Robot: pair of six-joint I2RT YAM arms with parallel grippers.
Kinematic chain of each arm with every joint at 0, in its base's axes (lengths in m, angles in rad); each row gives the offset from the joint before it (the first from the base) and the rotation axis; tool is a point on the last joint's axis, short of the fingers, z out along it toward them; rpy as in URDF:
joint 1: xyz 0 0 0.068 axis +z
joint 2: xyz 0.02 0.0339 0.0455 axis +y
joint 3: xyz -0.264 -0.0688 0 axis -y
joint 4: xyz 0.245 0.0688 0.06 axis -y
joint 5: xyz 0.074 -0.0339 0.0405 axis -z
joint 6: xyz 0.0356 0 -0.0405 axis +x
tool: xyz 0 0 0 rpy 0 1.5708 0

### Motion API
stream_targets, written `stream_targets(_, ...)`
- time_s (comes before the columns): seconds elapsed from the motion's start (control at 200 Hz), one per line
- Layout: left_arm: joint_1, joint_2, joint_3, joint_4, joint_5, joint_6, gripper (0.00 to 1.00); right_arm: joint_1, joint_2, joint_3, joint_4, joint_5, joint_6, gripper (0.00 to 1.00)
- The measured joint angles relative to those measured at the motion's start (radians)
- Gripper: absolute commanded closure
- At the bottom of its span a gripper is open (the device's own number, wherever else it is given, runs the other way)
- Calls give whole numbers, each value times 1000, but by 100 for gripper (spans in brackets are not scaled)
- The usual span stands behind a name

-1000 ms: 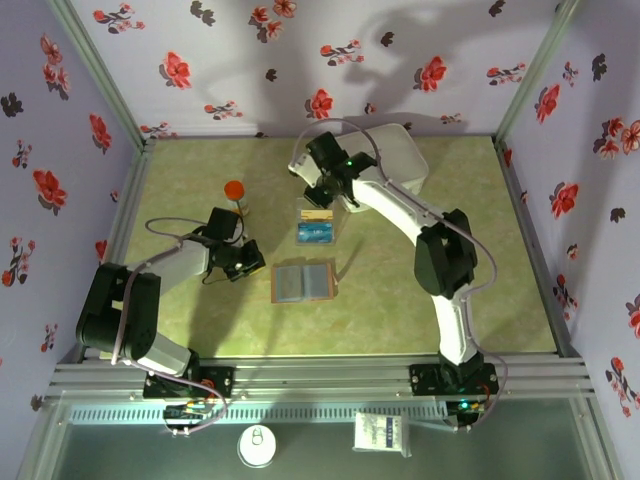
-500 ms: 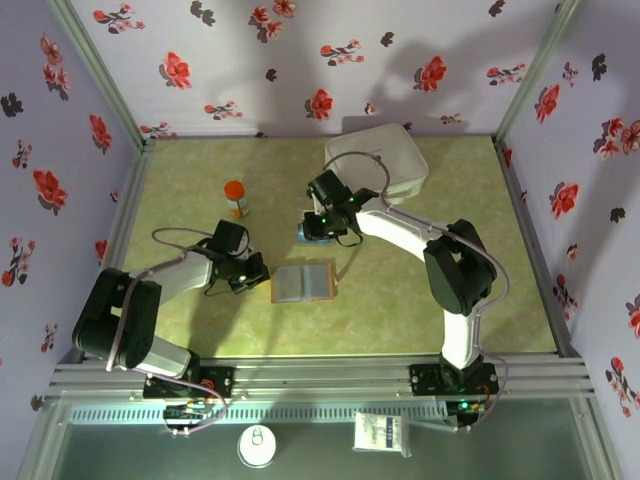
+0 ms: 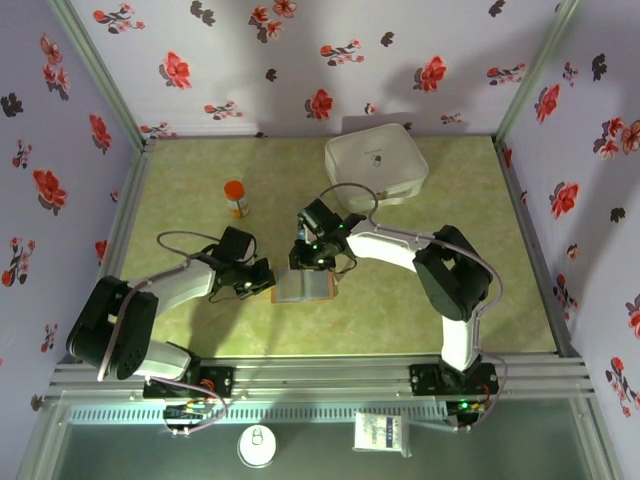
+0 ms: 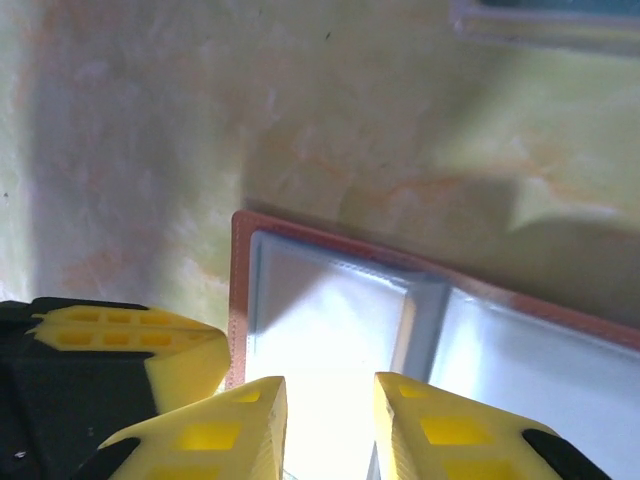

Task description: Take the credit cards out of the card holder

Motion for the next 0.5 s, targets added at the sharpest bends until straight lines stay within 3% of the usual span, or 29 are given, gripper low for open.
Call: stream_targets(0.5, -4, 16, -14, 7, -22, -8, 97, 44, 5, -57, 56, -34, 62, 75)
